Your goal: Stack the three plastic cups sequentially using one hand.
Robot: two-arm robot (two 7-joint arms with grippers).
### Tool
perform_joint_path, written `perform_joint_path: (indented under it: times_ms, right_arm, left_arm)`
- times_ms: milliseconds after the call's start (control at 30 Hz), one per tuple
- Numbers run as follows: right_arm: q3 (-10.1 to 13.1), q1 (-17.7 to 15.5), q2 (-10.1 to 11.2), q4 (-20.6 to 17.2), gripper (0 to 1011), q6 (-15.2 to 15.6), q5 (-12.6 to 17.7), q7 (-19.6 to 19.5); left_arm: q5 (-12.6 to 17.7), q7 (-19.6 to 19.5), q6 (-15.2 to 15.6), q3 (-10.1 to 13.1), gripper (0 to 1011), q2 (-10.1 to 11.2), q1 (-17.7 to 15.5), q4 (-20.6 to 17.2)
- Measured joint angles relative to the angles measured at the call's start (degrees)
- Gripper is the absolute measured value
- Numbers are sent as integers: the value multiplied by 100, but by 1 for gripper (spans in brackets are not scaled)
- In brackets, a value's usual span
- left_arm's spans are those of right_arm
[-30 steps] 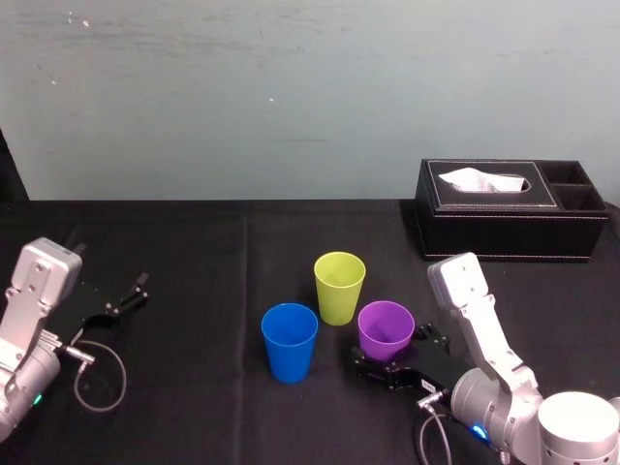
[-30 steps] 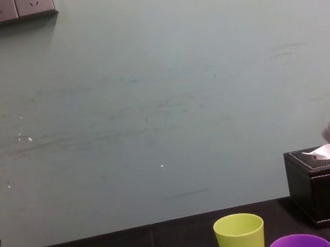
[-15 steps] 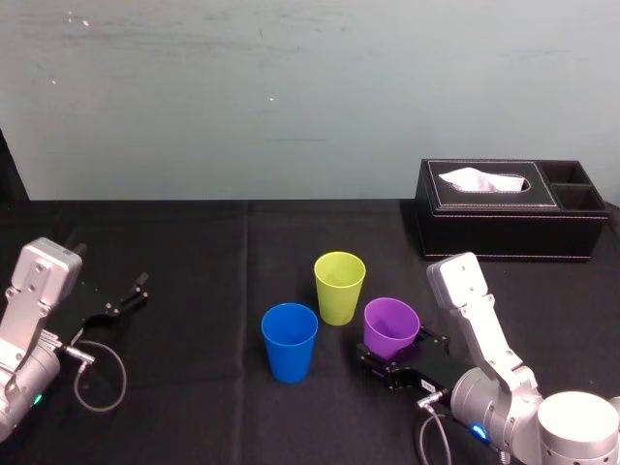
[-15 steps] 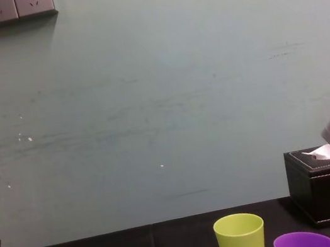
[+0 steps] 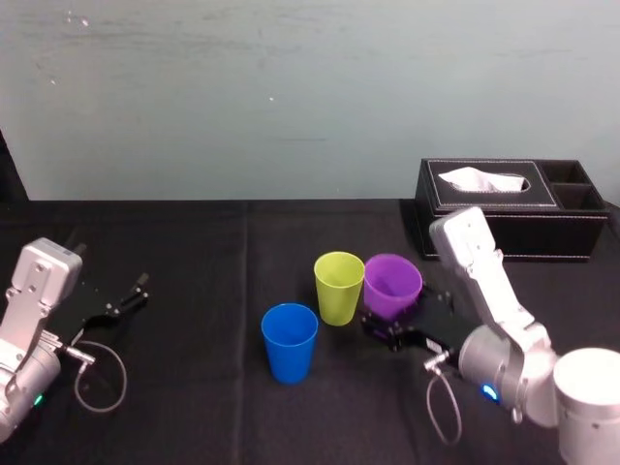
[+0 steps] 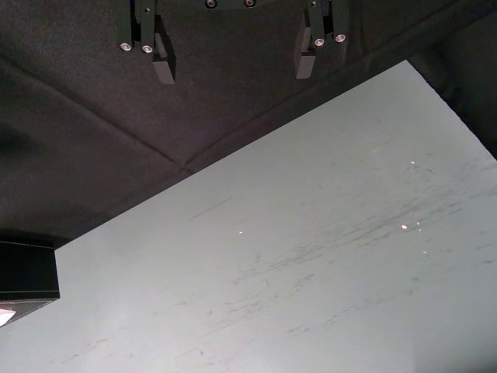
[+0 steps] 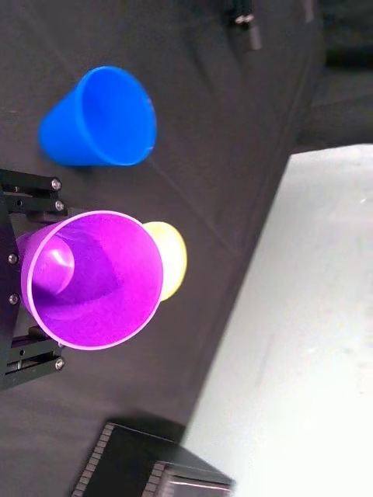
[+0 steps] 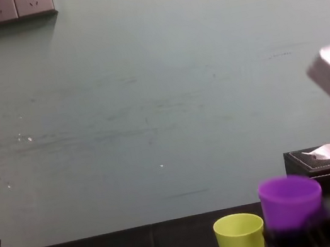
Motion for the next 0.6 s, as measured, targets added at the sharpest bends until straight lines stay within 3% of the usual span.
perform_joint_path:
  times_ms: [300, 600]
  right_arm:
    - [-15, 606, -103, -5, 710, 349, -56, 371]
    - [-166, 1273, -432, 562, 710, 480, -137, 633]
  left_arm:
    - [0, 0, 0, 0, 1000, 0, 0, 0]
    - [0, 0, 0, 0, 1000, 0, 0, 0]
